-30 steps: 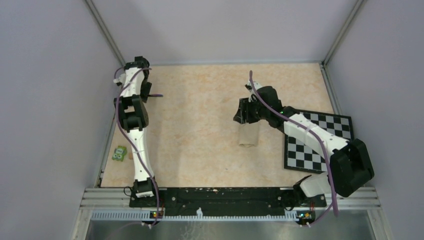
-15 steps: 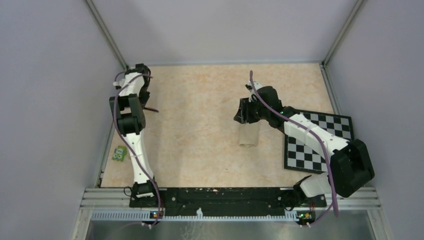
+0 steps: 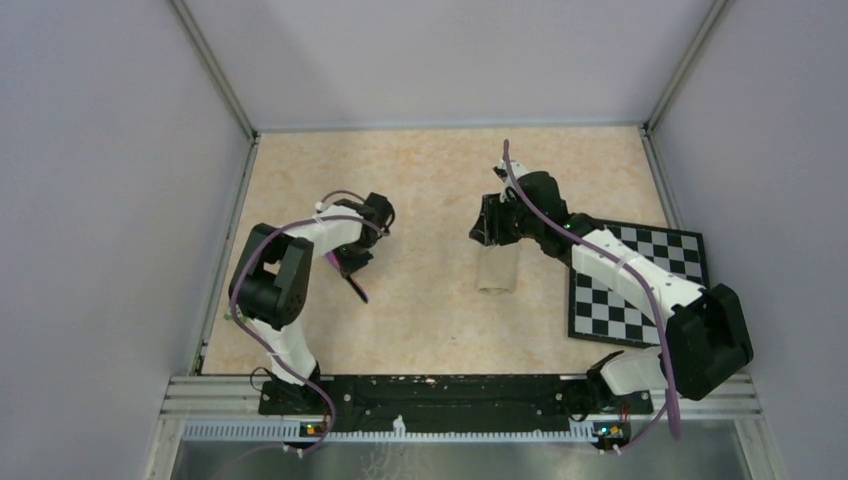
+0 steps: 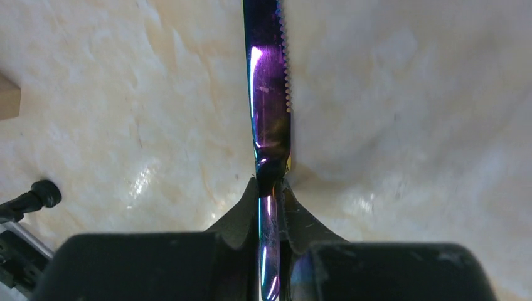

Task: Fold the napkin into a case and place the utensils inside
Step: Move the knife to the center of the board.

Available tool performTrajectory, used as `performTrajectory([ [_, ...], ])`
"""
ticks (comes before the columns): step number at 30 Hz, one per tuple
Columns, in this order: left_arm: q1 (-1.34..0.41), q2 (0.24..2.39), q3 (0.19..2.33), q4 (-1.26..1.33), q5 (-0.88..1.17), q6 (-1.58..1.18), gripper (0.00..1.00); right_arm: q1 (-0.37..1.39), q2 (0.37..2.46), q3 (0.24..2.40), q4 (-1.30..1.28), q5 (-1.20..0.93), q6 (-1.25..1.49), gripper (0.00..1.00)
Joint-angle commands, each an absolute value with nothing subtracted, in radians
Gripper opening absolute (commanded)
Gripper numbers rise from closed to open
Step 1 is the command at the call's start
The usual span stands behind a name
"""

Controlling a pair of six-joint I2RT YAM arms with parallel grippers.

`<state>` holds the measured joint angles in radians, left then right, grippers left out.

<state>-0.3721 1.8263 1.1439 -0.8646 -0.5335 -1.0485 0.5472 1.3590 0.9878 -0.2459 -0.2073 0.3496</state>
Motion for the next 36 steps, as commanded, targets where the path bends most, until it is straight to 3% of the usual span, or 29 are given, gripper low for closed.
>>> performTrajectory([
  [1, -0.487, 1.818, 1.019, -0.869, -0.425, -1.094, 0.09, 0.546, 1.323, 0.979, -0.215, -0.197, 0.345, 0.45],
  [8, -0.532, 1.761, 0.963, -0.785, -0.277, -0.887, 0.21, 0.546, 1.321, 0.975, -0.217, -0.193, 0.348, 0.44],
  [11, -0.532, 1.734, 0.945, -0.737, -0.261, -0.827, 0.4, 0.546, 1.309, 0.972, -0.222, -0.186, 0.347, 0.44],
  [20, -0.531, 1.727, 0.938, -0.744, -0.278, -0.805, 0.61, 0.546, 1.3, 0.938, -0.215, -0.198, 0.352, 0.44],
  [23, -0.53, 1.655, 0.9, -0.71, -0.266, -0.796, 0.74, 0.556, 1.324, 0.929, -0.212, -0.23, 0.363, 0.44],
  [27, -0.529, 1.397, 0.848, -0.662, -0.239, -0.742, 0.95, 0.627, 1.422, 0.98, -0.268, -0.222, 0.37, 0.51],
  [28, -0.526, 1.318, 0.84, -0.659, -0.237, -0.727, 0.98, 0.648, 1.447, 0.997, -0.28, -0.214, 0.378, 0.68],
  [30, -0.518, 1.166, 0.836, -0.657, -0.219, -0.681, 0.99, 0.688, 1.51, 1.049, -0.314, -0.217, 0.403, 0.74],
  [36, -0.516, 0.712, 0.837, -0.608, -0.179, -0.523, 0.99, 0.831, 1.739, 1.29, -0.442, -0.205, 0.484, 0.79],
])
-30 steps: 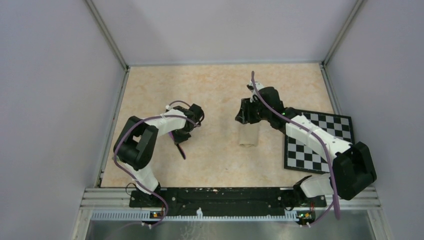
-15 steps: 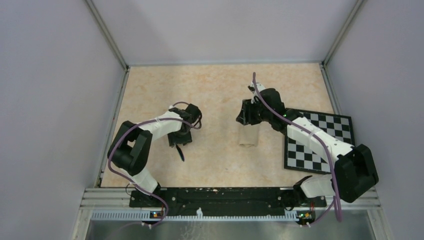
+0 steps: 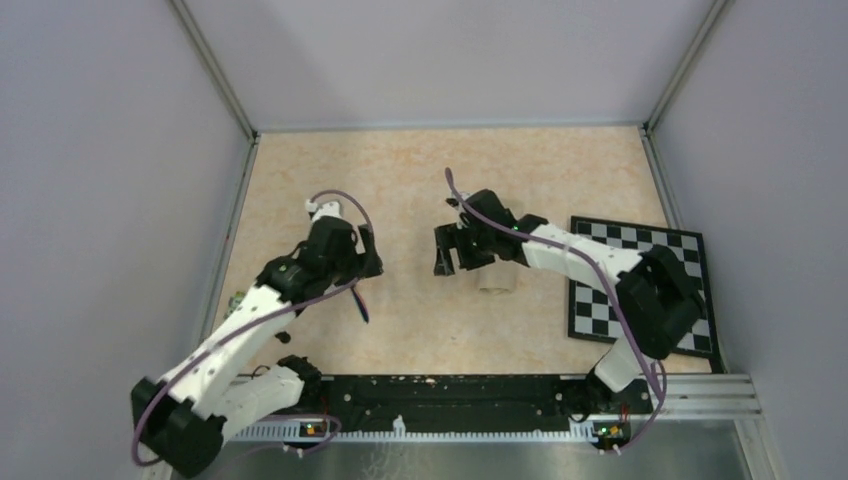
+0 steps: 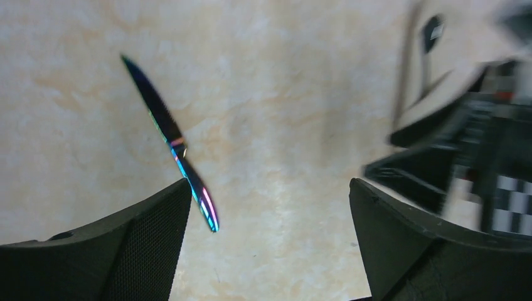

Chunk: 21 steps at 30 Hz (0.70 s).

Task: Fold the napkin into a case and place the utensils inside
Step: Move the knife to the center of the board.

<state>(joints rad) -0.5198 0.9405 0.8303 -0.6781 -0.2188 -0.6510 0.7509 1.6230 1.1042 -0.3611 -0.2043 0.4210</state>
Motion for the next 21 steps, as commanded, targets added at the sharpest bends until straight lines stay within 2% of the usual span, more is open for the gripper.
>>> performTrajectory([
  [1, -0.516, 0.646, 0.837, -0.599, -0.177, -0.503, 0.99, 0.863, 1.794, 1.369, -0.474, -0.208, 0.495, 0.8],
  [6, -0.517, 0.422, 0.893, -0.595, -0.145, -0.388, 0.99, 0.982, 2.059, 1.692, -0.658, -0.175, 0.537, 0.81],
  [12, -0.516, 0.325, 0.978, -0.582, -0.104, -0.308, 0.99, 1.094, 2.366, 2.155, -0.932, -0.083, 0.559, 0.81],
  [17, -0.516, 0.277, 0.994, -0.582, -0.084, -0.302, 0.99, 1.129, 2.557, 2.445, -1.09, -0.038, 0.569, 0.7],
  [21, -0.517, 0.241, 0.991, -0.598, -0.075, -0.3, 0.99, 1.131, 2.584, 2.457, -1.064, -0.004, 0.582, 0.62],
])
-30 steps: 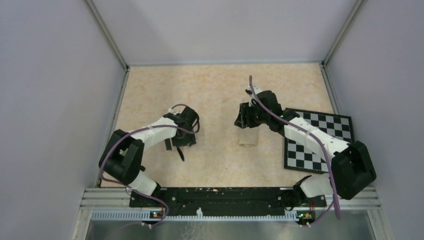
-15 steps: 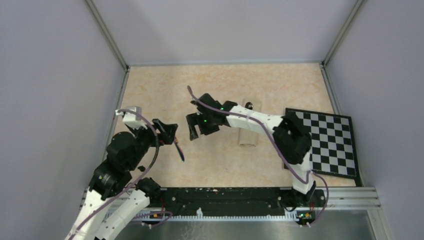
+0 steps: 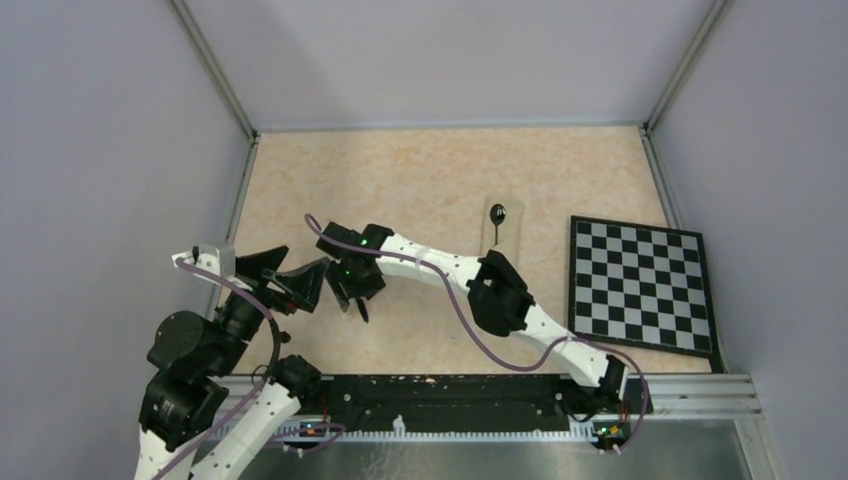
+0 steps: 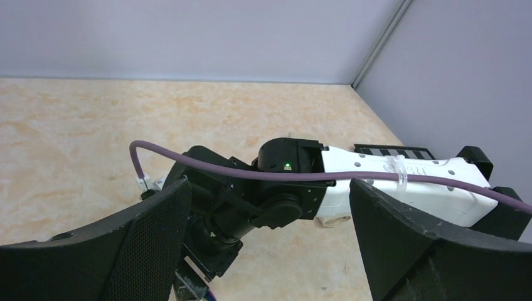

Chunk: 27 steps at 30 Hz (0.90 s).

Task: Fold the napkin into a case and place the utensils inside
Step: Move the knife to the center of the board.

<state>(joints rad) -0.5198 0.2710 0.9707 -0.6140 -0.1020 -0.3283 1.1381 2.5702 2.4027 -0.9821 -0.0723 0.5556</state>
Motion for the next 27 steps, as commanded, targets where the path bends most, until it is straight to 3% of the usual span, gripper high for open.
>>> performTrajectory([
  [1, -0.517, 0.237, 0.992, -0.606, -0.073, -0.297, 0.99, 1.13, 2.585, 2.451, -1.055, 0.01, 0.585, 0.61],
  [11, -0.516, 0.218, 1.02, -0.635, -0.098, -0.262, 0.99, 1.149, 2.679, 2.527, -1.025, 0.123, 0.574, 0.5],
  [19, -0.517, 0.215, 1.035, -0.64, -0.136, -0.248, 0.99, 1.159, 2.723, 2.53, -1.074, 0.219, 0.555, 0.29],
  [23, -0.517, 0.222, 1.022, -0.636, -0.137, -0.257, 0.99, 1.153, 2.636, 2.34, -1.077, 0.229, 0.565, 0.13],
  [27, -0.517, 0.223, 1.008, -0.627, -0.136, -0.266, 0.99, 1.146, 2.457, 2.006, -0.983, 0.226, 0.584, 0.11],
])
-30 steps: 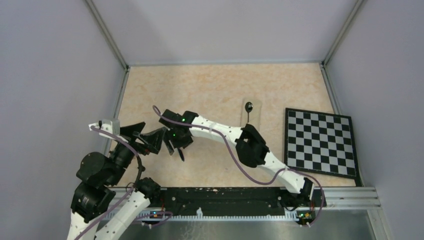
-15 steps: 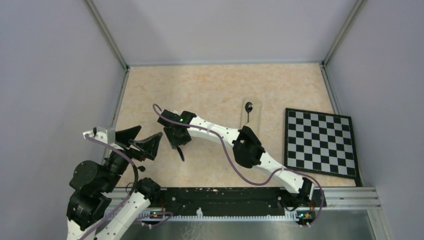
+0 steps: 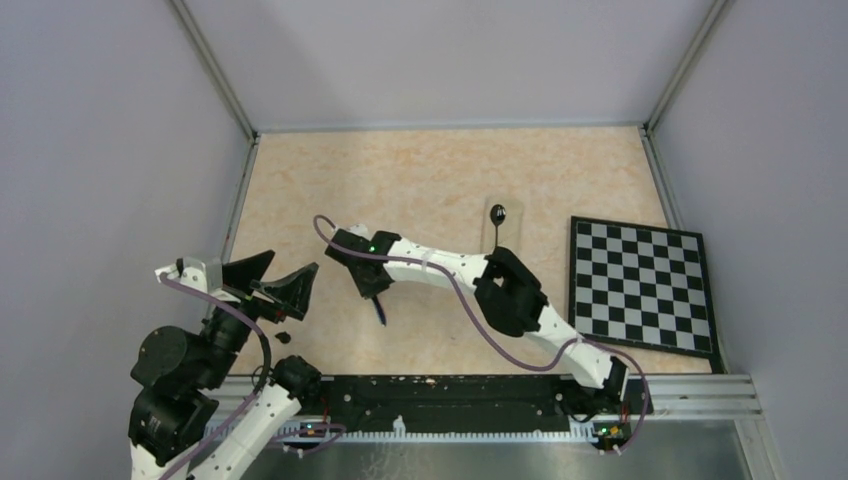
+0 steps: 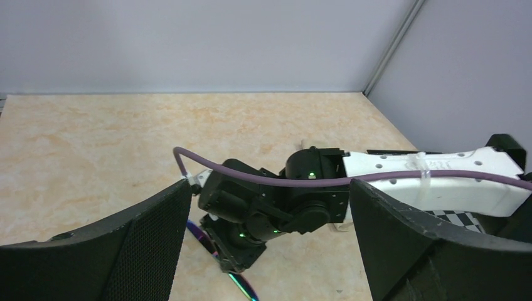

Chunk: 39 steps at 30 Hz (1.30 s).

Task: Fold the napkin into a case and place the utensils inside
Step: Move the knife to the center of the board, then pick up the knife from the center of the board.

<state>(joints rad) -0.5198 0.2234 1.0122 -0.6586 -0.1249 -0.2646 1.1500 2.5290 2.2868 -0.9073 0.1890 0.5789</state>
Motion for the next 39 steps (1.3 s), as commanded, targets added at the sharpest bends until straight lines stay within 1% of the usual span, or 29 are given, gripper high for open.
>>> performTrajectory([
  [1, -0.518, 0.224, 1.003, -0.624, -0.136, -0.268, 0.99, 1.144, 2.415, 1.944, -0.974, 0.218, 0.593, 0.11],
  [6, -0.518, 0.23, 0.99, -0.619, -0.134, -0.282, 0.99, 1.126, 2.277, 1.734, -0.997, 0.18, 0.617, 0.12],
  [8, -0.518, 0.227, 0.985, -0.619, -0.133, -0.291, 0.99, 1.112, 2.241, 1.688, -1.003, 0.14, 0.609, 0.14],
  [10, -0.518, 0.223, 0.977, -0.617, -0.133, -0.297, 0.99, 1.101, 2.231, 1.667, -1.015, 0.111, 0.593, 0.19],
  [13, -0.518, 0.217, 0.974, -0.616, -0.136, -0.302, 0.99, 1.09, 2.258, 1.685, -1.045, 0.082, 0.562, 0.31],
  [14, -0.518, 0.215, 0.975, -0.618, -0.138, -0.302, 0.99, 1.088, 2.276, 1.697, -1.054, 0.07, 0.553, 0.33],
  [19, -0.518, 0.205, 0.994, -0.637, -0.15, -0.295, 0.99, 1.083, 2.334, 1.765, -1.071, 0.046, 0.533, 0.4],
  [23, -0.518, 0.194, 1.007, -0.659, -0.172, -0.286, 0.99, 1.083, 2.371, 1.792, -1.066, 0.043, 0.53, 0.41],
  [25, -0.518, 0.188, 1.01, -0.661, -0.18, -0.283, 0.99, 1.081, 2.381, 1.794, -1.05, 0.051, 0.534, 0.39],
  [27, -0.52, 0.186, 1.013, -0.664, -0.184, -0.281, 0.99, 1.073, 2.391, 1.796, -1.04, 0.051, 0.54, 0.34],
  [31, -0.521, 0.186, 1.02, -0.671, -0.186, -0.279, 0.99, 1.064, 2.389, 1.787, -1.018, 0.119, 0.558, 0.13],
  [34, -0.522, 0.188, 1.023, -0.679, -0.191, -0.281, 0.99, 1.06, 2.359, 1.78, -1.011, 0.189, 0.561, 0.0],
  [39, -0.524, 0.193, 1.018, -0.673, -0.193, -0.3, 0.99, 1.057, 2.187, 1.694, -0.916, 0.245, 0.573, 0.0],
])
